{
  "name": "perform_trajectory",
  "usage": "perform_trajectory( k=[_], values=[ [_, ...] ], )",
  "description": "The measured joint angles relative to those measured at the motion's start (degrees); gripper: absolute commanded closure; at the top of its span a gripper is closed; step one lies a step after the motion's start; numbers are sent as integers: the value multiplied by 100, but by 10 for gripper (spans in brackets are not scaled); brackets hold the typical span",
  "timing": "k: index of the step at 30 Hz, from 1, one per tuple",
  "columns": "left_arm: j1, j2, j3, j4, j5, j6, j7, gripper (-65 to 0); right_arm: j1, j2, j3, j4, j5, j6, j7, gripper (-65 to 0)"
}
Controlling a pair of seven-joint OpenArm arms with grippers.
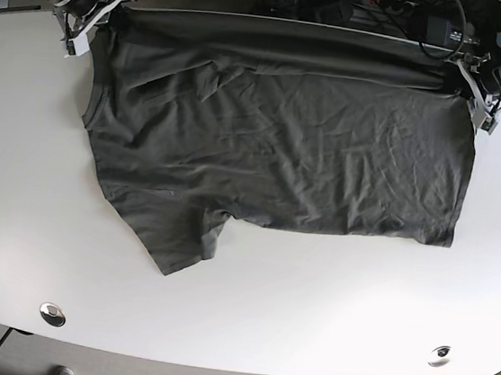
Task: Fold the T-shirt properly
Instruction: 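Pull the held shirt edge taut with both grippers to smooth it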
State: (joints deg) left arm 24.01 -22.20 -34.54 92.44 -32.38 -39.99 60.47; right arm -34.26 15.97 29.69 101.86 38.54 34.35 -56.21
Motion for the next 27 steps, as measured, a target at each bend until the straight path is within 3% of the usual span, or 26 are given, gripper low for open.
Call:
perform_trajectory(
  k=[6,8,12,15,18,27],
  values=[
    [-22,-20,-120,2,435,-17,-4,-160,-127,116,98,162,44,22,0,-35],
    [-22,-17,-142,2,435,-20,-4,-215,-203,116,114,374,35,20,0,-48],
    [-17,2,-426,247,658,-4,85,-319,-374,81,323,1043,-9,81,4,-260],
    [-28,9,-428,815,619,4,74,-336,-334,-26,319,1128,-20,492,-7,-354],
    [-136,7,-431,1167,603,2,81,-336,-59,-146,284,1126,-92,520,-133,-354],
    [-306,15,-428,1204,599,2,81,-332,1172,-153,-1523,813,-114,511,-105,-354]
  ],
)
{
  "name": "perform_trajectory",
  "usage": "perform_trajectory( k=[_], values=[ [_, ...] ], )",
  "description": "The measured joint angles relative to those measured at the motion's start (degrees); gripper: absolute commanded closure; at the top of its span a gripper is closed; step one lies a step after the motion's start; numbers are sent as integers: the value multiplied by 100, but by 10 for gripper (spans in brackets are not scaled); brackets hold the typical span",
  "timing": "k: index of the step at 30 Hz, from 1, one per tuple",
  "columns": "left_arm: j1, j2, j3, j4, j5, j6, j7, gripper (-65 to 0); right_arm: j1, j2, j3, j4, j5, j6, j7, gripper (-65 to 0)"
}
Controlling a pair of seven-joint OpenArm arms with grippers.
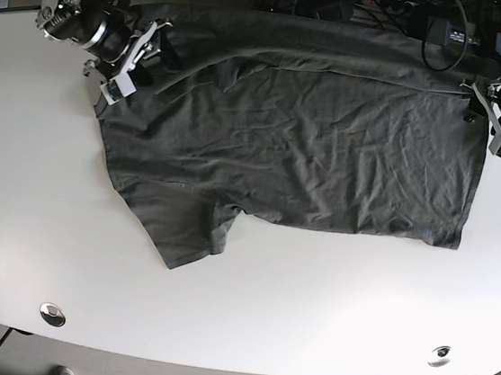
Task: Fold the T-shirt properly
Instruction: 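Pull the held shirt edge taut with both grippers to smooth it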
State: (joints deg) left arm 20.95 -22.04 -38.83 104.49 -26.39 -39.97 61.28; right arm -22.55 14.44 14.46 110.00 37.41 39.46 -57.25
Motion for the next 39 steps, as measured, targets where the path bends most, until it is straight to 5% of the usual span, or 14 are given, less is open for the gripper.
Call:
perform_trajectory(
  k=[3,7,11,14,20,23,39],
  values=[
    [0,-4,0,-4,4,0,0,-332,446,0,-507,-407,-28,-59,15,-354],
    [2,192,-2,-7,31,0,0,-332,850,-26,-940,-673,-1049,-264,24,-354],
    [13,195,-2,-9,48,0,0,-332,946,-59,-1075,-673,-1628,-302,52,-195],
    [13,195,-2,-9,46,0,0,-332,949,-44,-1064,-675,-1626,-302,59,-122],
    [9,188,-2,-9,48,0,0,-332,909,-46,-1043,-695,-1628,-302,59,-192],
    [4,188,-2,-9,48,0,0,-332,918,-48,-1045,-1005,-1620,-302,306,-21],
    [-4,186,-2,-479,70,0,-2,-332,682,-59,-798,-17,-1585,-304,400,-19]
  ],
)
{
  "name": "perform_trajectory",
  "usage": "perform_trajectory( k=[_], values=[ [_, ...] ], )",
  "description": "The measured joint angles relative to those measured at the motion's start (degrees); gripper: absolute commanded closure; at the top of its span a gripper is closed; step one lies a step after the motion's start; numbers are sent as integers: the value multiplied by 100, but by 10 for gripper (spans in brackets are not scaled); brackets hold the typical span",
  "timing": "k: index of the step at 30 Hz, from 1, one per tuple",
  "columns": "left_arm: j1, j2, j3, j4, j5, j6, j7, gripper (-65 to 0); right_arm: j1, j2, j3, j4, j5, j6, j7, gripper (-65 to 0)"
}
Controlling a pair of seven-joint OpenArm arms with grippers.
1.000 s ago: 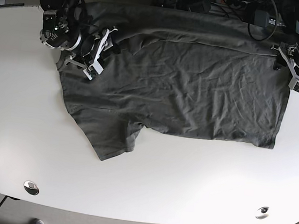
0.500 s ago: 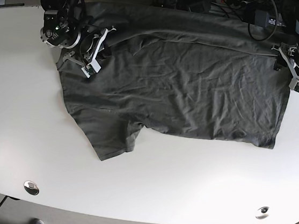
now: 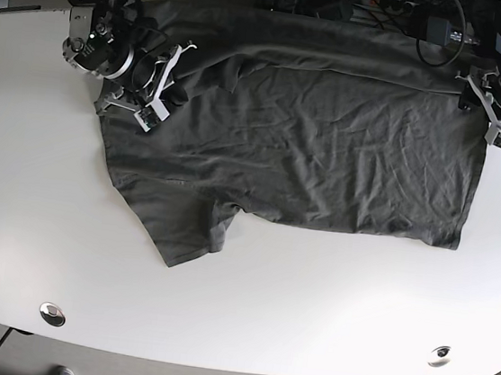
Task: Fold the T-shirt properly
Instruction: 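Pull the held shirt edge taut with both grippers to smooth it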
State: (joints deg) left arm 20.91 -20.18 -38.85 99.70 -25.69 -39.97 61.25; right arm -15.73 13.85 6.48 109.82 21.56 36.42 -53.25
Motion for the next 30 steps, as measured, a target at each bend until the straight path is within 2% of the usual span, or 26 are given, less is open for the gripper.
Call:
perform_trajectory(
  k=[4,9,13,14,15,18,20,24,26,29,30],
  values=[
    [2,2,0,-2,0,0,2,-332,382,-149,223,-160,-17,7,11,-19],
    [0,9,0,-2,-2,0,2,-332,702,-146,234,-470,-24,22,-2,-21],
    [2,0,0,-2,-2,0,0,-332,743,-262,251,-492,-35,24,9,-27],
    [2,0,0,-2,-2,0,2,-332,748,-258,251,-496,-35,22,4,-52],
    [2,-2,0,-2,0,0,2,-332,765,-256,256,-494,-35,20,4,-106],
    [2,0,0,-2,-2,0,0,-332,632,-260,310,-208,-11,2,17,-312],
    [7,-2,0,7,-2,0,2,-332,330,-286,634,94,81,20,22,-412],
    [92,2,0,442,-22,0,2,-332,-254,-501,1318,199,4,35,-9,-428],
    [286,22,0,903,-175,2,2,-332,-704,-509,1644,201,251,50,9,-428],
    [566,208,26,1049,-610,-15,2,-332,-1292,-496,2262,201,896,66,4,-428],
    [638,225,35,1047,-588,-17,15,-332,-1445,-479,2468,201,901,2,7,-428]
  ],
)
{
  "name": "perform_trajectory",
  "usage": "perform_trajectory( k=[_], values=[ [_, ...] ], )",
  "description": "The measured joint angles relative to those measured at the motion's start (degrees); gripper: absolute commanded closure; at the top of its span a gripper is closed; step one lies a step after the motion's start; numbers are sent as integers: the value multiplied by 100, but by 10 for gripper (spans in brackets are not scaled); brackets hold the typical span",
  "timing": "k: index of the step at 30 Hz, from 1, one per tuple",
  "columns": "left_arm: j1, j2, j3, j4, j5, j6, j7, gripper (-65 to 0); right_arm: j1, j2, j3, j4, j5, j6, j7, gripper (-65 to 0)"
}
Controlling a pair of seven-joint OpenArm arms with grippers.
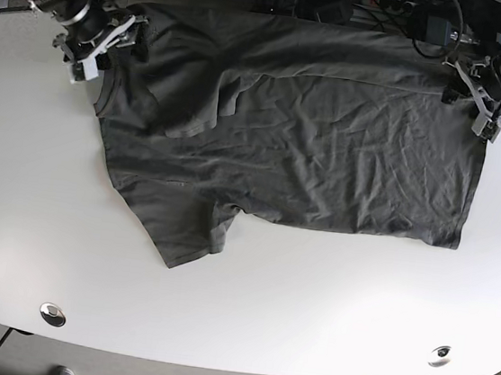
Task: Fold the T-shirt properly
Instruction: 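Pull the held shirt edge taut with both grippers to smooth it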
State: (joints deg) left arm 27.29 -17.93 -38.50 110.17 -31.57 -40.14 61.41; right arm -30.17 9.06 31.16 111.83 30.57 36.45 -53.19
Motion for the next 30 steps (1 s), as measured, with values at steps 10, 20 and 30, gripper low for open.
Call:
perform_trajectory(
  k=[10,20,30],
  values=[
    [120,122,101,-798,457,20,-17,-331,-713,-35,334,-525,138,26,44,-387],
    [136,116,85,-809,457,20,-35,-225,-297,433,481,-1521,422,129,256,-21],
    [131,125,-186,-1222,457,17,-35,-228,-361,636,682,-1554,254,326,170,-143]
  ],
)
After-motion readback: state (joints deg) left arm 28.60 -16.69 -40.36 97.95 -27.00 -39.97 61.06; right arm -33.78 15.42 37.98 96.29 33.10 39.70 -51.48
